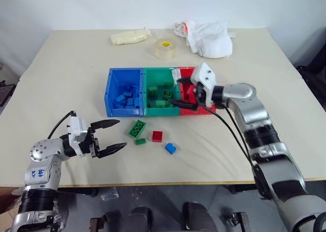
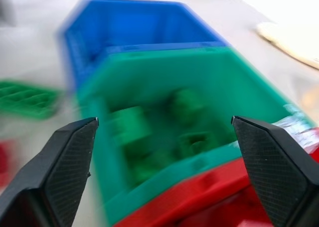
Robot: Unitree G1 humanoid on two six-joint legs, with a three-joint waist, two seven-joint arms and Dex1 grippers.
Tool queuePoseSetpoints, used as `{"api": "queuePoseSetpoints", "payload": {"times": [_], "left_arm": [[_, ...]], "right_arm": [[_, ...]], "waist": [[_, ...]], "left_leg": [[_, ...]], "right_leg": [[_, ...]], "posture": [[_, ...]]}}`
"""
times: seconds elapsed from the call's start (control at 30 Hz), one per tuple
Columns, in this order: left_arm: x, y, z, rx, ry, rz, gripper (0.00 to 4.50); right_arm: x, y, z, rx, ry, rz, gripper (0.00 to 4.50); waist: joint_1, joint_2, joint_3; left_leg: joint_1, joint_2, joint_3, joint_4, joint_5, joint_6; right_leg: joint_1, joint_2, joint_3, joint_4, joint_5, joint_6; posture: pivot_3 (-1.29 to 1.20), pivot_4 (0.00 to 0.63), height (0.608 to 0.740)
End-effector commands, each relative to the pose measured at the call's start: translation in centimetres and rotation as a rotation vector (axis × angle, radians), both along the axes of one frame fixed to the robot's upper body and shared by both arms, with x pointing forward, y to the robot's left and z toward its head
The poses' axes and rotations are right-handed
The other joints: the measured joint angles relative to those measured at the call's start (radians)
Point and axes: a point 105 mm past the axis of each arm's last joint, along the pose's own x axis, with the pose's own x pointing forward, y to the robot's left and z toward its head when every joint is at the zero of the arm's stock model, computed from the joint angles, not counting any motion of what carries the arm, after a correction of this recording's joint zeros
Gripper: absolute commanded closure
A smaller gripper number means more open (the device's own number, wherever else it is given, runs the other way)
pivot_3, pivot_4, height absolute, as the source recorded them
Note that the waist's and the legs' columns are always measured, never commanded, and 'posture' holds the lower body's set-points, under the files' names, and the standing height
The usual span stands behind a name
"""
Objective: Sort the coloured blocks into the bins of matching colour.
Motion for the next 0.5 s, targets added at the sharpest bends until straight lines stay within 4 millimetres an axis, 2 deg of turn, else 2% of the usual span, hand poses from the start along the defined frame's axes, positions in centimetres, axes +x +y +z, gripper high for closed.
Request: {"api": "queuePoseSetpoints", "payload": {"times": [0.03,0.17,0.3,0.4,0.5], "left_arm": [[0.0,0.4,0.4,0.008,-0.022,-0.006,0.00],[-0.2,0.9,0.4,-0.005,-0.021,-0.010,0.00],[-0.7,1.2,0.1,0.002,0.001,-0.021,0.00],[-1.0,1.5,-0.1,0.005,0.004,-0.023,0.00],[-1.1,1.6,0.0,0.008,0.005,-0.025,0.00]], "right_arm": [[-3.1,-2.7,2.0,0.022,-0.052,0.030,0.03],[-6.6,-7.7,-0.8,-0.079,0.079,-0.045,0.03],[-9.4,-11.7,-3.2,-0.144,0.206,-0.146,0.03],[-10.6,-13.2,-4.3,-0.186,0.256,-0.189,0.03],[-10.6,-12.9,-4.4,-0.198,0.252,-0.192,0.03]], "waist": [[0.006,0.000,0.000],[0.022,0.000,0.000],[0.031,0.000,0.000],[0.032,0.000,0.000],[0.031,0.000,0.000]], "left_leg": [[0.000,0.000,0.000,0.000,0.000,0.000],[0.000,0.000,0.000,0.001,0.000,0.000],[0.000,0.001,0.003,0.001,0.000,0.001],[0.001,0.002,0.006,0.001,0.000,0.001],[0.001,0.002,0.007,0.002,0.000,0.001]], "right_leg": [[0.000,0.000,0.000,0.000,0.000,0.000],[0.001,0.000,0.000,-0.001,0.000,0.000],[0.002,0.000,0.001,-0.002,0.000,0.000],[0.002,0.000,0.001,-0.002,0.000,0.000],[0.002,0.000,0.002,-0.002,0.000,0.000]], "posture": [[0.00,0.150,0.740],[0.00,0.150,0.740],[0.00,0.150,0.740],[0.00,0.150,0.740],[0.00,0.150,0.740]]}}
